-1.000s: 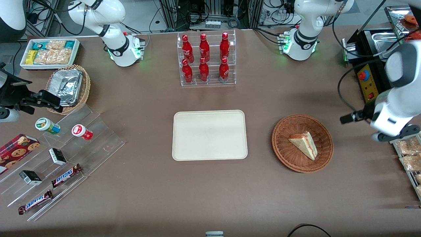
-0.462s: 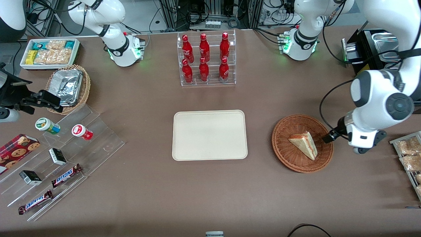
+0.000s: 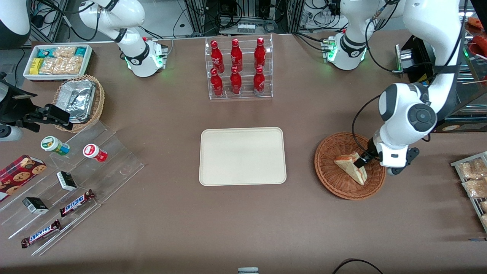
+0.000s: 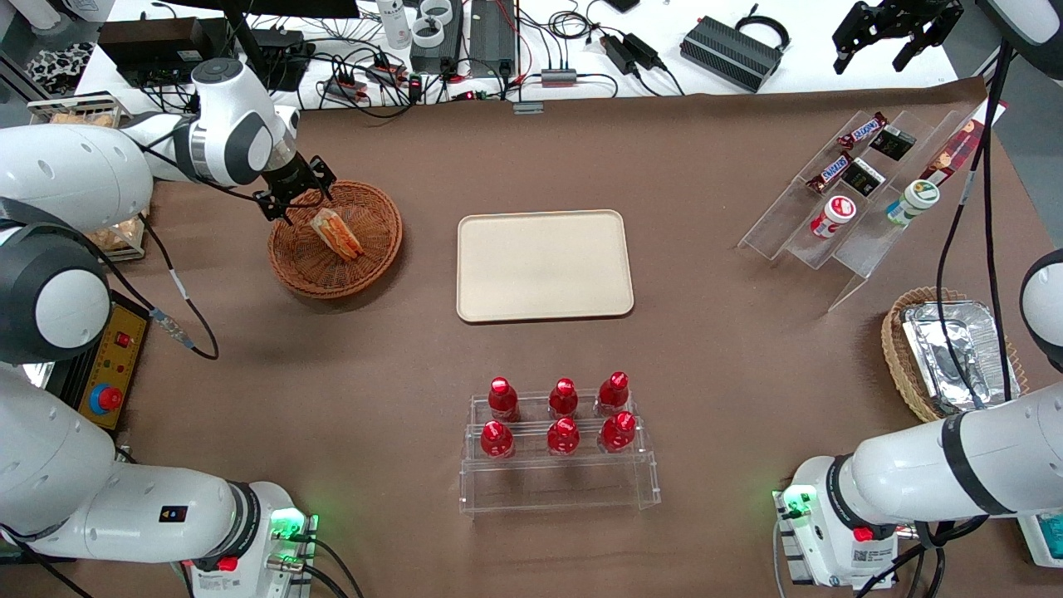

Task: Place sandwich from basket to tray
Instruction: 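Lower the left gripper and close it on the sandwich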

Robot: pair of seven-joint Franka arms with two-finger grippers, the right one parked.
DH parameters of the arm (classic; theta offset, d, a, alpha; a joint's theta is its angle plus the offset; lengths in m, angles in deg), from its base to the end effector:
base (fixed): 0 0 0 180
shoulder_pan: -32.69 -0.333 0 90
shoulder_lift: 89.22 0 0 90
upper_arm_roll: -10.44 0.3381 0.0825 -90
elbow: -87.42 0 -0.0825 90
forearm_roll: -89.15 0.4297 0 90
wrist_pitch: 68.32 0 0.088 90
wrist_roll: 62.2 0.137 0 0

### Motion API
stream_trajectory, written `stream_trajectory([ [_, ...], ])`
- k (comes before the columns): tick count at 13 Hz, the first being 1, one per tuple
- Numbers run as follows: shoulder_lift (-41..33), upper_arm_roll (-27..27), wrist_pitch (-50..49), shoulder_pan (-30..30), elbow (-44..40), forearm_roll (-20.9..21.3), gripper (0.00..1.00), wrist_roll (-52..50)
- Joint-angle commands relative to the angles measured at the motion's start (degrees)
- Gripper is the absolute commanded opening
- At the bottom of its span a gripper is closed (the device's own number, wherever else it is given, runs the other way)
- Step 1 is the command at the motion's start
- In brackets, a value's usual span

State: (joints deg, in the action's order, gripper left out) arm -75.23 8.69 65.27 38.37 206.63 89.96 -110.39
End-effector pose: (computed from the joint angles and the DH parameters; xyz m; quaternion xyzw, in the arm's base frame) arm 0.6153 -0.0796 0.2708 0.9389 0.3441 0.0037 0.0003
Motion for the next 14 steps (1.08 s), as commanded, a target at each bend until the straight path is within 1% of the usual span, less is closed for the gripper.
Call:
stream_trajectory([
  [1,-1.0,0.2,3.1,1.3,2.1,0.7,1.0,-2.3],
  [4,0.8,0.2,10.2,1.7,5.4,0.7,1.0,-2.5],
  [5,0.9,0.2,10.6,1.7,5.8,0.7,1.0,-2.6],
  [6,1.1,0.2,10.5,1.7,5.7,0.7,0.96,-2.7],
  [7,1.6,0.2,10.6,1.7,5.5,0.7,0.67,-2.8],
  [9,2.4,0.2,10.6,1.8,4.7,0.7,0.06,-3.8],
  [10,2.4,0.2,10.5,2.0,3.8,0.9,0.0,-4.9],
  [13,1.7,0.3,7.9,3.0,1.6,1.0,0.0,-4.9],
  [14,1.0,0.3,3.4,3.8,-0.6,1.4,0.0,-4.7],
])
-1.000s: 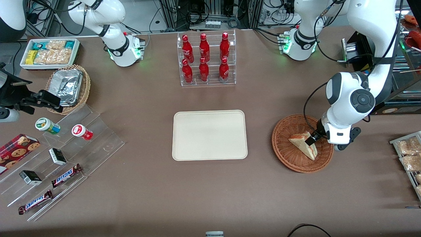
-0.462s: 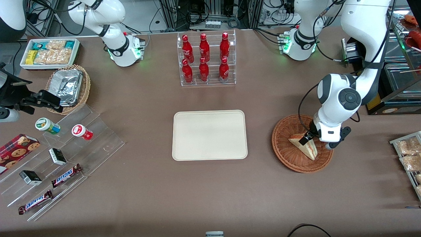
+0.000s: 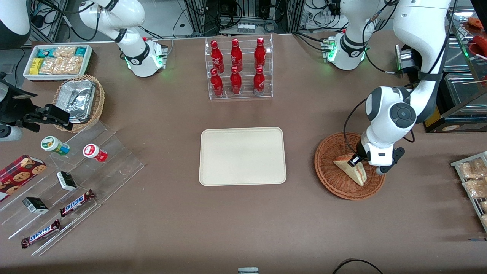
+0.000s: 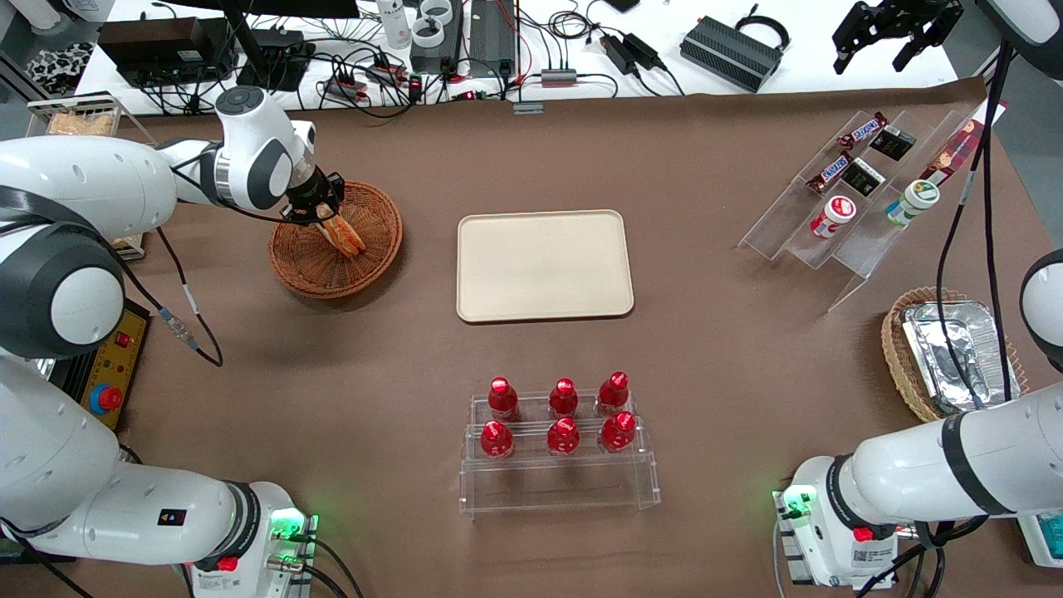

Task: Place sandwich from basket to tray
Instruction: 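Lower the left gripper and close it on the sandwich, then lift the sandwich and carry it over the cream tray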

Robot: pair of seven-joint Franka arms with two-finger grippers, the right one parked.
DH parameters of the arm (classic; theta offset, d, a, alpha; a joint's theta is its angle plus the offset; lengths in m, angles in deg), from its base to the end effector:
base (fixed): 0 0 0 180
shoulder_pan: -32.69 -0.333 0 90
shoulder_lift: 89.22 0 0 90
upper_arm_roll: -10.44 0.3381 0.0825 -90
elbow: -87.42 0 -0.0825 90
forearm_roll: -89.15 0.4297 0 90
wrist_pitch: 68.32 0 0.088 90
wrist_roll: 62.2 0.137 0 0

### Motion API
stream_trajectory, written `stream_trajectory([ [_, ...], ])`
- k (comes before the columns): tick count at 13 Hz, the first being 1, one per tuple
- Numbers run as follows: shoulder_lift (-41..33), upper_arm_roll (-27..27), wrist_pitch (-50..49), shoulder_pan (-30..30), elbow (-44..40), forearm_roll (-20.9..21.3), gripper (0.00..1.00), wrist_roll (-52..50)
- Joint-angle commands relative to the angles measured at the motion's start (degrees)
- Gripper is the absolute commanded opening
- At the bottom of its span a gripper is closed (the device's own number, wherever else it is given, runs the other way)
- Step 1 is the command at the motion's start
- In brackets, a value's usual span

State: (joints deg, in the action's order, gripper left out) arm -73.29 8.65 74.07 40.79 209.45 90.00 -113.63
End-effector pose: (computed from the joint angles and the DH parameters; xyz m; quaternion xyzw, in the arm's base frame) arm 0.6103 -0.1062 0.2419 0.9360 0.3497 0.0336 0.0193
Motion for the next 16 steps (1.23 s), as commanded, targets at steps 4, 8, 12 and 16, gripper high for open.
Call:
stream_trajectory([
  [4,0.0,0.0,-34.0,9.6,-23.4,3.4,0.0,-1.0],
  [8,9.6,0.0,-35.1,23.6,-35.3,3.5,0.0,-0.8],
  [12,21.9,0.1,-33.0,32.7,-46.6,4.5,0.0,-1.0],
  [16,27.6,0.1,-29.7,37.3,-50.0,5.3,0.0,-0.7],
])
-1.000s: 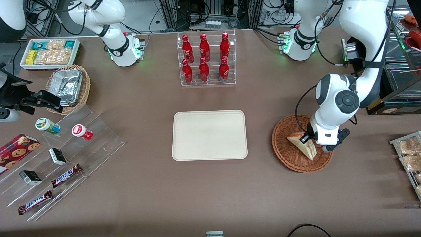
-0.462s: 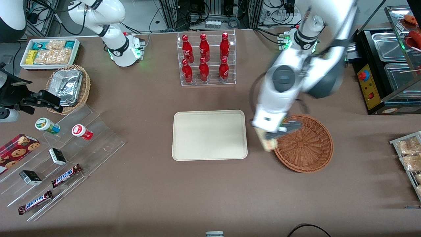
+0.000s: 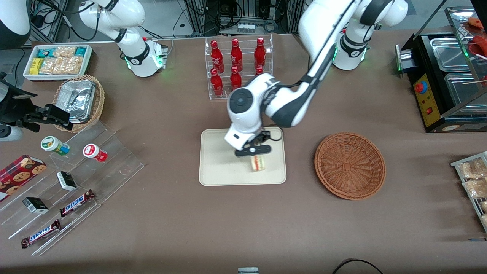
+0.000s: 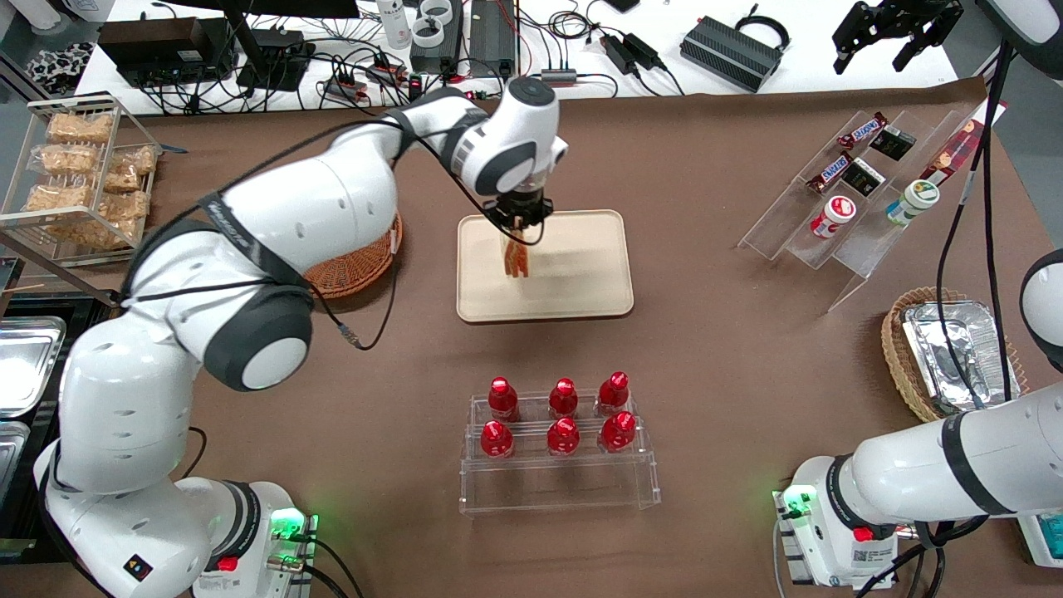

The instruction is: Place sandwich from basket to tray

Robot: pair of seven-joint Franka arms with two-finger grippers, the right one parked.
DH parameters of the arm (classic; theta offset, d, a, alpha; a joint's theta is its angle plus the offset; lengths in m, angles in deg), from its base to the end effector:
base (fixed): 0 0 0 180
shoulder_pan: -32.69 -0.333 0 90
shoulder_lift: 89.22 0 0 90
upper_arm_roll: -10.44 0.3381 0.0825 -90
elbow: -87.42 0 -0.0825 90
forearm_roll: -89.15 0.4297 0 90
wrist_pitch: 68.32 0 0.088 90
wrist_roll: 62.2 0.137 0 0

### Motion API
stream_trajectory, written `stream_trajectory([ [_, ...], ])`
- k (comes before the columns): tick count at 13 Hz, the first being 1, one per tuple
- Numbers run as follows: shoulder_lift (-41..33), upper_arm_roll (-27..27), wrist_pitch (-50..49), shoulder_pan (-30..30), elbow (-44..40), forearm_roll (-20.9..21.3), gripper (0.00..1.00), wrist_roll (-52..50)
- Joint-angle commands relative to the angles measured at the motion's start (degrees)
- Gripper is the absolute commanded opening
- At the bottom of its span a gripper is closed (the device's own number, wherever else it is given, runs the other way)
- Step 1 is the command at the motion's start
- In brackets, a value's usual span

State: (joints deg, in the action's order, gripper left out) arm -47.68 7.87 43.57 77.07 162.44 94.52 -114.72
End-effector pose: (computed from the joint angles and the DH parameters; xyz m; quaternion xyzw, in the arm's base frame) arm 0.5466 -0.5620 0.2698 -0.9982 -0.0344 0.0050 0.0486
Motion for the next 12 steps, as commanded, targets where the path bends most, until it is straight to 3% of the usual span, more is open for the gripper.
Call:
stream_trajectory([
  [1,2.7,0.9,2.1,1.8,-2.9,0.8,0.0,0.4],
  [6,4.8,1.0,5.5,3.7,-2.9,0.8,0.0,0.3],
  [7,4.7,1.0,5.5,3.7,-2.8,0.8,0.2,0.3],
  [9,4.3,1.0,5.4,3.6,-2.8,0.9,0.99,0.2],
  [12,0.0,1.3,3.6,1.9,-2.8,0.5,1.0,-0.3],
])
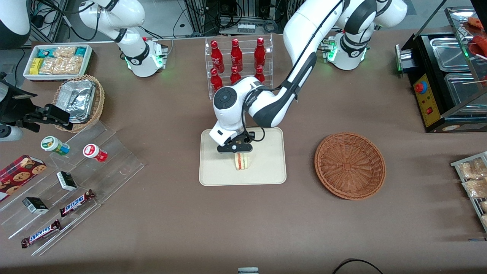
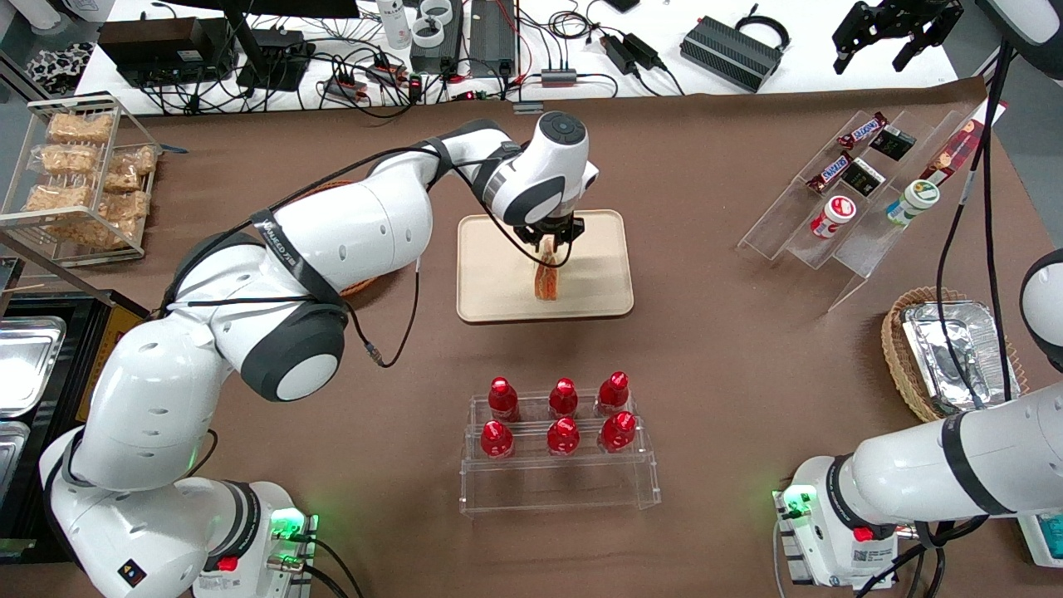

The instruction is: Place sandwich from basket to tray

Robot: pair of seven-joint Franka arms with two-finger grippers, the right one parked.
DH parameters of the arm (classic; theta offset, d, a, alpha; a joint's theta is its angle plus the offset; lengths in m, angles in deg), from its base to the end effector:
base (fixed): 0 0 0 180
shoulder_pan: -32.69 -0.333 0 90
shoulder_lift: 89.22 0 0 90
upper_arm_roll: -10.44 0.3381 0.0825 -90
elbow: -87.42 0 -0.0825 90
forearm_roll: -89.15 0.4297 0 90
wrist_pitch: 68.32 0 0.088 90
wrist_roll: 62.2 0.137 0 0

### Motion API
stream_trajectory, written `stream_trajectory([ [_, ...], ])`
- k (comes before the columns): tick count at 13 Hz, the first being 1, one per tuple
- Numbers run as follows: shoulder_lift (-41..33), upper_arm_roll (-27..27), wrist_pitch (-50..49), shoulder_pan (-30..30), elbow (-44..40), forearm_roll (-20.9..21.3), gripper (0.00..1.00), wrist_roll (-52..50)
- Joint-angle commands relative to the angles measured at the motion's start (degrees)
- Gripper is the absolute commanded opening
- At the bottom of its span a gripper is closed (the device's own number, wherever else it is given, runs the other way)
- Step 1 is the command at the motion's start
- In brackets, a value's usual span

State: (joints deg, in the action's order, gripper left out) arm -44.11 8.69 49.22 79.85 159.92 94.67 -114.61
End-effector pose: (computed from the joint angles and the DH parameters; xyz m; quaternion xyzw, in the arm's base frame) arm 0.5388 -0.5978 0.2504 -0.9994 -0.0127 -0.0244 0.0205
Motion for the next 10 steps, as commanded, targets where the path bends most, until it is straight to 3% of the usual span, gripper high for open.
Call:
stream_trajectory([
  [1,-5.9,0.6,-5.1,-2.1,-0.2,0.0,1.0,-0.9],
  [6,-23.9,0.5,-18.9,-14.8,6.2,-0.2,1.0,-0.7],
  [10,-32.0,0.5,-25.4,-25.9,9.3,-0.5,1.0,11.4],
])
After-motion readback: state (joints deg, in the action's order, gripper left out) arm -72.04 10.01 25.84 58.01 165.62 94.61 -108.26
